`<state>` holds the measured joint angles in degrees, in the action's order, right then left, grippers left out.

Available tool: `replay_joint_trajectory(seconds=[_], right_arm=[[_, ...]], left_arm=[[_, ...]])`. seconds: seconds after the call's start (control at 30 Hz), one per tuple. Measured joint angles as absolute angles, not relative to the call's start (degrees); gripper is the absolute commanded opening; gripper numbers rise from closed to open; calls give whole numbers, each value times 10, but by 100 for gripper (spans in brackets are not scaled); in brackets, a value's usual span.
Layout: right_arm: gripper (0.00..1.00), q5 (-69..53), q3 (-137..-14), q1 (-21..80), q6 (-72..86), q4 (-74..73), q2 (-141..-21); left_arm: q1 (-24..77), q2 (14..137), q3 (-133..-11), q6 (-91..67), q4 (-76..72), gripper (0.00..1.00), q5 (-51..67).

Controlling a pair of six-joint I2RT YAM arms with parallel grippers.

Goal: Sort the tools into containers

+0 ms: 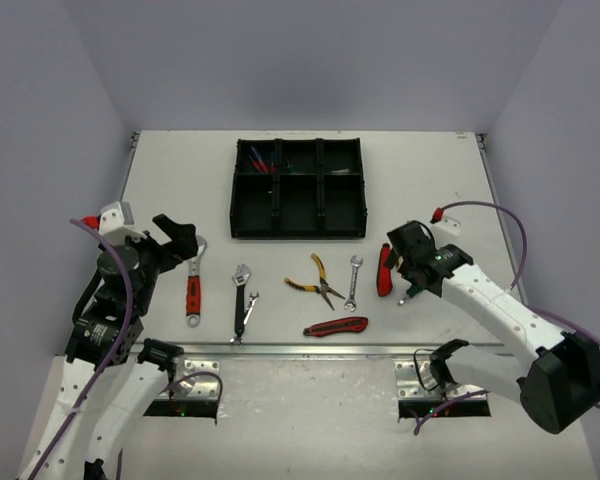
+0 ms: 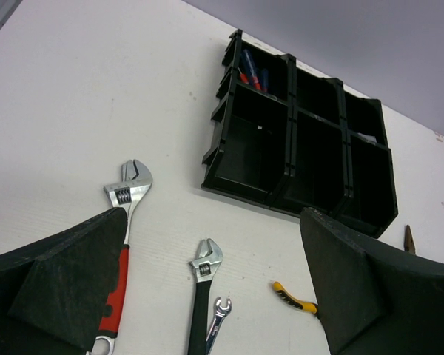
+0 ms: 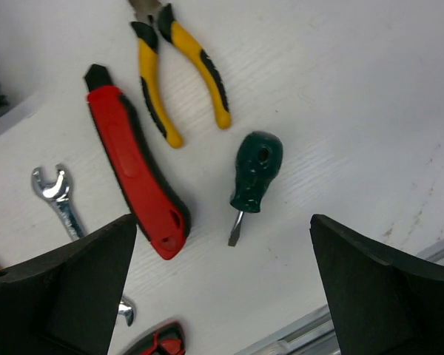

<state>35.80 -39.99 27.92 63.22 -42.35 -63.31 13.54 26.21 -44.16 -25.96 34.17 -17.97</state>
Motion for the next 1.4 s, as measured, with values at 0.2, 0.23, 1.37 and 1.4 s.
replay_joint_trajectory(seconds=[0.2,0.23,1.37,1.4], right_arm=[[82,386,-375,279,714,-457,-676],[80,389,-374,279,721,-457,-687],[3,317,-321,215,670,-318,-689],[2,309,-327,215,655,-317,-668]], left_arm=[[136,261,-442,-259,341,100,-178],[136,261,-442,-259,341,100,-177],[143,266,-441,-257,338,100,-169],[143,267,-441,-257,337,100,-169]])
